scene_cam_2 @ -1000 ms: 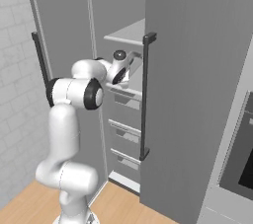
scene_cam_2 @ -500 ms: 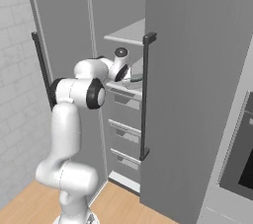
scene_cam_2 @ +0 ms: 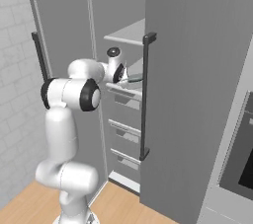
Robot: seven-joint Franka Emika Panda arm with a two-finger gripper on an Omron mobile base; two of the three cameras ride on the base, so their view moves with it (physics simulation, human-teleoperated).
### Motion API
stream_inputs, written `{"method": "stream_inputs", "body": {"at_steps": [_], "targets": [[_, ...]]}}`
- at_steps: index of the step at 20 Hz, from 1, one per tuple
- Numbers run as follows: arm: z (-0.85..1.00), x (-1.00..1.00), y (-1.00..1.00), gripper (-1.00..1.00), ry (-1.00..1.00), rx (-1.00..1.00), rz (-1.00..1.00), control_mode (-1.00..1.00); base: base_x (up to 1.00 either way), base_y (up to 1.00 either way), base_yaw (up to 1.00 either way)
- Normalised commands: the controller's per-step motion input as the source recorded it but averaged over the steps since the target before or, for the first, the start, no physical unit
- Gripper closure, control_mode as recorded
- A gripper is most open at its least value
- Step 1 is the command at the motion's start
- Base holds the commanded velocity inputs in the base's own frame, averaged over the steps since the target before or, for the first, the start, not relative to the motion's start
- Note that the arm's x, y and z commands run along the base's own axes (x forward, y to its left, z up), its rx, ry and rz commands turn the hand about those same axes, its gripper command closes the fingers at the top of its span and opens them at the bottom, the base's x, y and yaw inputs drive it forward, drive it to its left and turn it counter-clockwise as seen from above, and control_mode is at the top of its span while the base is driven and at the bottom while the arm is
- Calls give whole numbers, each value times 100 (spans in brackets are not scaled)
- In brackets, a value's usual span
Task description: Take the meat container that has the fish and place it on the second highest rack of the freezer. Then take the vegetable container that has the tomato and sweet potato and place it on the highest rack of the freezer.
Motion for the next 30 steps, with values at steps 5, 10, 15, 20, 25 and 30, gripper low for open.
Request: {"method": "stream_inputs", "body": {"at_steps": [5,10,15,20,25,30], "targets": [[0,-98,21,-100,0,-2,-7,-100,0,0,0],[16,-100,5,-100,-6,-1,-5,-100,0,0,0],[54,-91,0,-100,-3,-2,0,-100,0,0,0],[68,-89,0,-100,3,1,1,-100,0,0,0],[75,-89,0,-100,11,15,6,-100,0,0,0],[66,-96,0,-100,15,26,1,-100,0,0,0]]}}
